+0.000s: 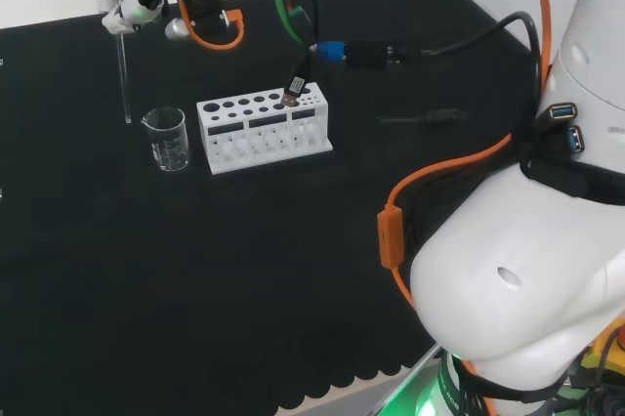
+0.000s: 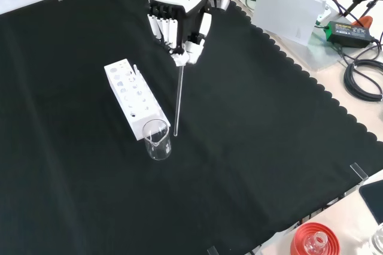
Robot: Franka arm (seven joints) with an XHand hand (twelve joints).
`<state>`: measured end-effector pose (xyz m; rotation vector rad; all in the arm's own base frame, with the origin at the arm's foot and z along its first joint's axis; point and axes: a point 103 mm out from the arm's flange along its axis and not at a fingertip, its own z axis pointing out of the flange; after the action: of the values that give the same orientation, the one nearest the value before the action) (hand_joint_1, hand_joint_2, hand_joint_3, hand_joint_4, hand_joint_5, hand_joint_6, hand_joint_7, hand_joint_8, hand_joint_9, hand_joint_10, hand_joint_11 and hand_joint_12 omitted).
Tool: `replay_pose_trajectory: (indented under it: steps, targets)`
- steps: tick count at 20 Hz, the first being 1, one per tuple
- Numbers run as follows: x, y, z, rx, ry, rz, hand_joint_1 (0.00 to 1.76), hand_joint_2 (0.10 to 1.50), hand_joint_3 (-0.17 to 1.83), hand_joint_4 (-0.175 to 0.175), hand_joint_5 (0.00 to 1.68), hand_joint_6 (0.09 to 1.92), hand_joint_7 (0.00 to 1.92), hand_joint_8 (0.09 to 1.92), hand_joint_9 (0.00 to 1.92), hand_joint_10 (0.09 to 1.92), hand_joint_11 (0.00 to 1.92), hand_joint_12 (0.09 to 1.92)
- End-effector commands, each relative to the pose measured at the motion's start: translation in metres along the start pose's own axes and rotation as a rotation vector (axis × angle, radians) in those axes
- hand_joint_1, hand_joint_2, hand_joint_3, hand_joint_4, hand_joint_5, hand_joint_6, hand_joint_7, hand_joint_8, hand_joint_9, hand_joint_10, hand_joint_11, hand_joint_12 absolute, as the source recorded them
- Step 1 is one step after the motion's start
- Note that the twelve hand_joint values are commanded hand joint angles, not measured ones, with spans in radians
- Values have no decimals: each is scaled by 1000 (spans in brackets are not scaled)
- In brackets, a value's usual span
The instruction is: Take the glass rod from the white test tube rack.
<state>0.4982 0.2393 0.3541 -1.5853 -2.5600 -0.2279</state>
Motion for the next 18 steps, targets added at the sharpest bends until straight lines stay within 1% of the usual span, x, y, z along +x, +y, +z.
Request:
replay_pose_trajectory:
  steps: [1, 4, 5, 7, 9, 11, 12, 14, 18]
  targets:
    - [-60, 12, 24, 47, 7, 58, 1321, 919, 154, -175, 1172, 444, 1383, 583, 1764, 360, 1579, 609]
    - [-66, 12, 23, 49, 5, 62, 1321, 921, 151, -175, 1172, 444, 1383, 582, 1764, 360, 1579, 610]
    - [-60, 18, 25, 63, -14, 61, 1321, 921, 150, -175, 1172, 444, 1383, 582, 1764, 360, 1579, 610]
    - [-60, 20, 25, 59, -5, 66, 1321, 922, 148, -175, 1172, 444, 1383, 582, 1764, 360, 1578, 610]
    - [-68, 18, 24, 63, 13, 69, 1321, 923, 146, -175, 1172, 443, 1383, 583, 1764, 360, 1578, 610]
    - [-77, 16, 23, 60, 15, 76, 1321, 924, 144, -175, 1173, 442, 1382, 583, 1764, 360, 1577, 611]
    - [-72, 21, 26, 68, -4, 79, 1321, 925, 143, -175, 1173, 442, 1382, 583, 1764, 360, 1577, 611]
    - [-72, 22, 26, 67, -3, 85, 1321, 926, 141, -175, 1173, 442, 1382, 583, 1764, 360, 1577, 612]
    - [-83, 15, 25, 66, 11, 85, 1321, 928, 137, -175, 1173, 442, 1383, 582, 1764, 360, 1577, 613]
